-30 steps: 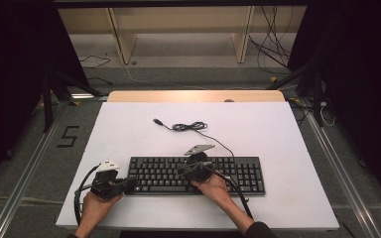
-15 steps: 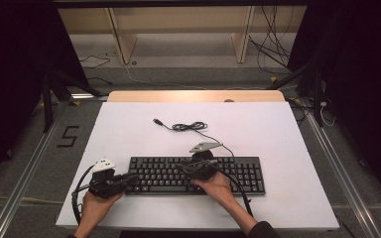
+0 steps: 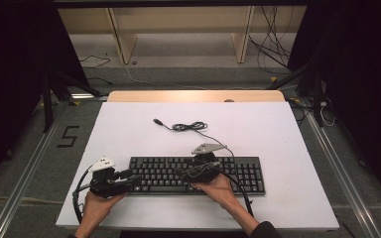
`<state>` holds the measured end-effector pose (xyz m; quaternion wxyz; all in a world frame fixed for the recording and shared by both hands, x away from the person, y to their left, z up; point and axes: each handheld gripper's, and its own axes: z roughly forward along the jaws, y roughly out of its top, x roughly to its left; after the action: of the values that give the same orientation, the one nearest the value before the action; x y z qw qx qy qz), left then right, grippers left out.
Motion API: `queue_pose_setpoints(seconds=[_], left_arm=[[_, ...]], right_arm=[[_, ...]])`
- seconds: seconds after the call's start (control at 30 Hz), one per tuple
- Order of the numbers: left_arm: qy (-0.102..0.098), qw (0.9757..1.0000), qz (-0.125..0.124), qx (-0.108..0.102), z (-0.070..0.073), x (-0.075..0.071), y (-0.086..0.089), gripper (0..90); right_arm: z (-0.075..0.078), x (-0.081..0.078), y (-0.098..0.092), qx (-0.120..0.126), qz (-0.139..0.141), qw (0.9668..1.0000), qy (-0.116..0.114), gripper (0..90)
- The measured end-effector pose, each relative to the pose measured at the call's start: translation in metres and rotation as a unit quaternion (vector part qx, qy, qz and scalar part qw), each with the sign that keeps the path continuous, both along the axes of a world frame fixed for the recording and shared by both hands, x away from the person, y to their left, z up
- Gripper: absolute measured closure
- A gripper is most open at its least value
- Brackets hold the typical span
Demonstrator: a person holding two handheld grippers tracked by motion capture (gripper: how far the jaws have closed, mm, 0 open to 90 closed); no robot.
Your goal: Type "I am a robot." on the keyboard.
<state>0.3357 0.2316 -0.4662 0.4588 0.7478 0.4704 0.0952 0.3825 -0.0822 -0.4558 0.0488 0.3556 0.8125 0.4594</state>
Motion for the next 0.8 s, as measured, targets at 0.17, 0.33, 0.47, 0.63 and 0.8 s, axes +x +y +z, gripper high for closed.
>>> queue_pose_setpoints(seconds=[0.17, 0.33, 0.47, 0.63, 0.8], left_arm=[[-0.008, 0.9998, 0.002, -0.016, 0.002, 0.000, 0.001, 37.1], [-0.020, 0.9994, 0.000, -0.027, 0.004, -0.002, 0.001, 32.7], [-0.027, 0.9990, 0.004, -0.034, 0.005, -0.002, 0.002, 30.8], [-0.030, 0.9988, 0.007, -0.038, 0.005, -0.002, 0.003, 28.8], [-0.032, 0.9988, 0.006, -0.037, 0.006, -0.003, 0.002, 27.4]], right_arm=[[0.003, -0.005, -0.001, 0.005, 0.007, 1.0000, -0.003, 38.6], [0.006, -0.010, -0.003, 0.011, 0.012, 0.9999, -0.004, 37.5], [0.008, -0.016, -0.005, 0.014, 0.019, 0.9997, -0.004, 41.6], [0.008, -0.022, -0.005, 0.012, 0.032, 0.9994, -0.001, 54.6], [0.004, -0.027, -0.003, 0.001, 0.043, 0.9991, 0.004, 65.6]])
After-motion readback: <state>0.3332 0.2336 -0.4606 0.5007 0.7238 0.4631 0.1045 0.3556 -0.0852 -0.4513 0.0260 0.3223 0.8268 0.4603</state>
